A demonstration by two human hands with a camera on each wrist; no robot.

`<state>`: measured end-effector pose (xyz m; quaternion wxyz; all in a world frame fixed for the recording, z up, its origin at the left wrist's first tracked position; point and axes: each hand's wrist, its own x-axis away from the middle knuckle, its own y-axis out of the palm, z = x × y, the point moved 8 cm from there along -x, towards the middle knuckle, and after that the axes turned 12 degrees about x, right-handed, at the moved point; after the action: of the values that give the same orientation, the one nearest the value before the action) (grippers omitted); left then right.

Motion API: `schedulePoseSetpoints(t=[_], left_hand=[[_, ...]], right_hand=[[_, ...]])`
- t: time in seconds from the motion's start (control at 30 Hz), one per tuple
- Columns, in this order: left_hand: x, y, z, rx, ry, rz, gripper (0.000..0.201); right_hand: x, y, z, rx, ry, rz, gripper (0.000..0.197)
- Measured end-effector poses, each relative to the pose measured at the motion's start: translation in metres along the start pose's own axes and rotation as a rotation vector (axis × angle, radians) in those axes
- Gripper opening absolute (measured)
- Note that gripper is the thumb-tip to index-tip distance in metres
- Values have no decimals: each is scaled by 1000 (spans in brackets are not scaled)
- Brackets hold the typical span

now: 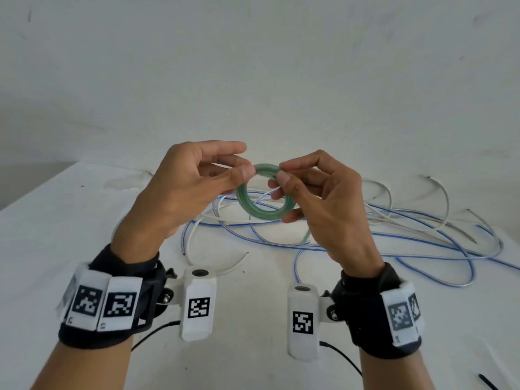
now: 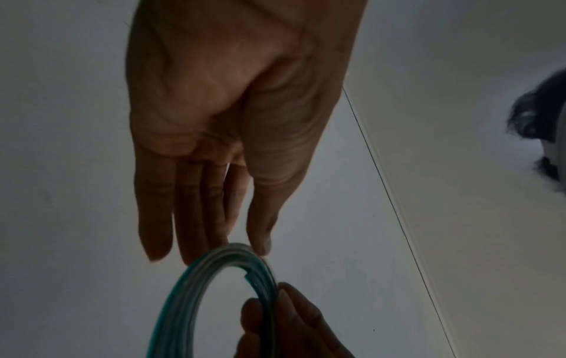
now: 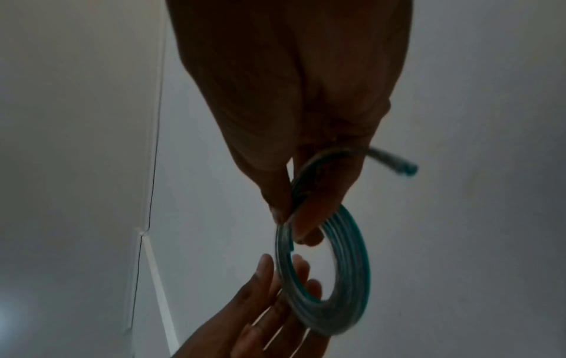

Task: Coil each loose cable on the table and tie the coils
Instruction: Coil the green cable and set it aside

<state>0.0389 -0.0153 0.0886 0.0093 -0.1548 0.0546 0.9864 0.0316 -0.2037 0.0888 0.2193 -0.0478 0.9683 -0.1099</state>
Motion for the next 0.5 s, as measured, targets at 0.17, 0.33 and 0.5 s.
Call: schedulePoseSetpoints(t=[0.17,0.33,0.5], left_hand=[[4,11,-2,-177,-31,-129,38],[7,17,-10,-191,-106,-205,20],[9,13,-20,-193,-196,-227,28]], right_hand=[[1,2,4,116,-15,-132,3],[2,6,7,159,-9,-217,3],[3,14,11,170,-2,-264,3]])
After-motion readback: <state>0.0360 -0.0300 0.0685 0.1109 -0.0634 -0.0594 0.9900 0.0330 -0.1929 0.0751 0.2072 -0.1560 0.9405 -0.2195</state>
